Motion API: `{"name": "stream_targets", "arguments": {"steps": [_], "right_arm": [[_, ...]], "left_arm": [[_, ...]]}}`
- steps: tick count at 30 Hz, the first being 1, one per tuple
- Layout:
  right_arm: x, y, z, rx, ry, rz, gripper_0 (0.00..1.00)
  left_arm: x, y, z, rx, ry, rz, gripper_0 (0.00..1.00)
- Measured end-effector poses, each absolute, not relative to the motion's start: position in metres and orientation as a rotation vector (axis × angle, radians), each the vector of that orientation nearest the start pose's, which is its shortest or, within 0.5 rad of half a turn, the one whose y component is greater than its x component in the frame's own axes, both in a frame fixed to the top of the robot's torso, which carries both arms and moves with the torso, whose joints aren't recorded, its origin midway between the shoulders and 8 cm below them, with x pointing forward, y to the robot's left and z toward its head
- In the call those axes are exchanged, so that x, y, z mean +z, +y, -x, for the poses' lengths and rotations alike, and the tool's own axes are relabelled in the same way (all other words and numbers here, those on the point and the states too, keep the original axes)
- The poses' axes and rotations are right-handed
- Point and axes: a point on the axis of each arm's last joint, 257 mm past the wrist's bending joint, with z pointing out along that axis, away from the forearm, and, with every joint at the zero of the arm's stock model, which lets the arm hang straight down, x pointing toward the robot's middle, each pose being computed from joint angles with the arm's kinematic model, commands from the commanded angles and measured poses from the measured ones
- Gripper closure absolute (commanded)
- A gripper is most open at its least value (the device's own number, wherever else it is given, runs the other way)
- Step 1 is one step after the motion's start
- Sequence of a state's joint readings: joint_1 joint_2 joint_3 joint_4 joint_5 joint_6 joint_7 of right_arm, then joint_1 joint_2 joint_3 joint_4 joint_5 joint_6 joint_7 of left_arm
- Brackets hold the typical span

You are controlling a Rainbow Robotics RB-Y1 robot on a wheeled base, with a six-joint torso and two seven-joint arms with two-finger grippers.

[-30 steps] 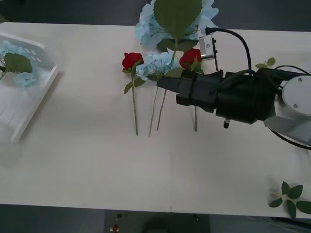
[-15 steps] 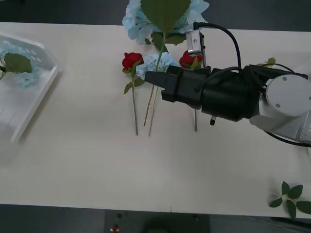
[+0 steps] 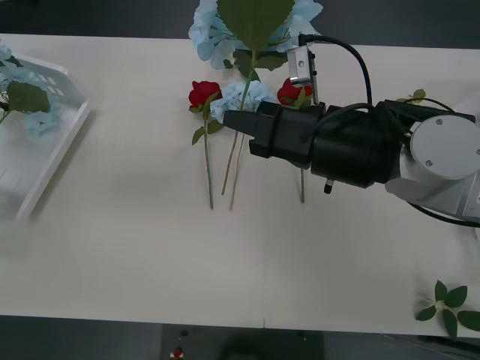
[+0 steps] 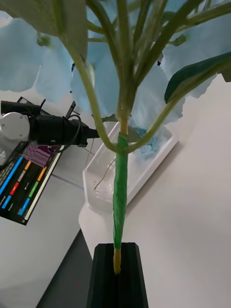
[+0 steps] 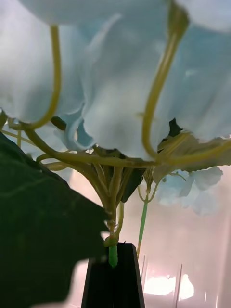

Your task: Put the red flowers into the right box and the blue flowers into the left box

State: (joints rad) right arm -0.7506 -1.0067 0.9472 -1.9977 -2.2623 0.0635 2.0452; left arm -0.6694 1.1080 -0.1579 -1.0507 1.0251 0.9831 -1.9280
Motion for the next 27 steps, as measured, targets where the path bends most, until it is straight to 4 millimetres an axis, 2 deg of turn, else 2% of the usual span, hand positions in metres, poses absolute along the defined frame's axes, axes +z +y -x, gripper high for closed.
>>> {"name": "stream_targets", "arguments": {"steps": [10,18,23,25,26,27], "right_arm": [[-0.054,0.03,-0.427,1.304,1.747,0.467,1.0],[-0.053,0.03,-0.427,1.304,1.747,0.467,1.0],[-0.053,0.03,-0.427,1.304,1.747,0.467,1.0],[-0.053,0.03,-0.427,1.304,1.747,0.467,1.0],[-0.053,0.03,-0.427,1.304,1.747,0.467,1.0],[-0.053,0.03,-0.427,1.304,1.747,0.467,1.0]], "left_arm": [[-0.15,0.545,-0.606,0.278,2.237,-0.159,1.0],[-0.206,0.539,-0.608,0.316,2.268,-0.176,1.0],[-0.216,0.525,-0.616,0.27,2.275,-0.139,1.0],[-0.212,0.522,-0.62,0.266,2.257,-0.138,0.56],[-0.211,0.522,-0.621,0.267,2.252,-0.138,0.16],[-0.211,0.522,-0.622,0.267,2.251,-0.137,0.0]]}}
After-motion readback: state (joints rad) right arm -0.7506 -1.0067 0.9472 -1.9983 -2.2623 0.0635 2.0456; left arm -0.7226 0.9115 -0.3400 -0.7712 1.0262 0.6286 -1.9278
